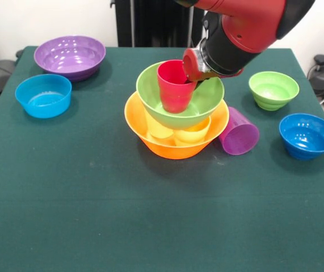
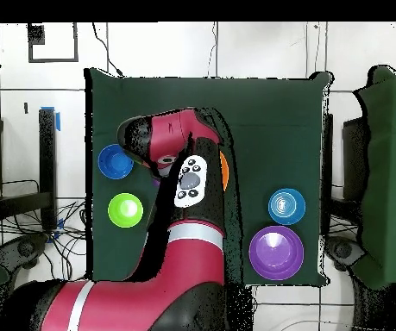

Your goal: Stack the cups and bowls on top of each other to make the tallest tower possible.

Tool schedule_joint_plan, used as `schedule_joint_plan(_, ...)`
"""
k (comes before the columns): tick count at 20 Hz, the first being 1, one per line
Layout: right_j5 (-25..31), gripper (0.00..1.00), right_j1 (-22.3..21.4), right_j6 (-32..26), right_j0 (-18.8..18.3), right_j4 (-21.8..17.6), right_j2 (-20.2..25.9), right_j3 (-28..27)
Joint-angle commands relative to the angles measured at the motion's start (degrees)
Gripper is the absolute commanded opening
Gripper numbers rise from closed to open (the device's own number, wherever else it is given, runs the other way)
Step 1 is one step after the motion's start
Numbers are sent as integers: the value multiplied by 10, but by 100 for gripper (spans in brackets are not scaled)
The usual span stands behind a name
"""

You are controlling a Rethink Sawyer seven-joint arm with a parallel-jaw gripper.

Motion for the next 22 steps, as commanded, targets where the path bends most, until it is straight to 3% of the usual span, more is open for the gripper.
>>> schedule_joint_plan(1,-50,0,30,84,-4,10,38,-6)
schedule_joint_plan(22,-42,0,30,84,-14,33,47,-11)
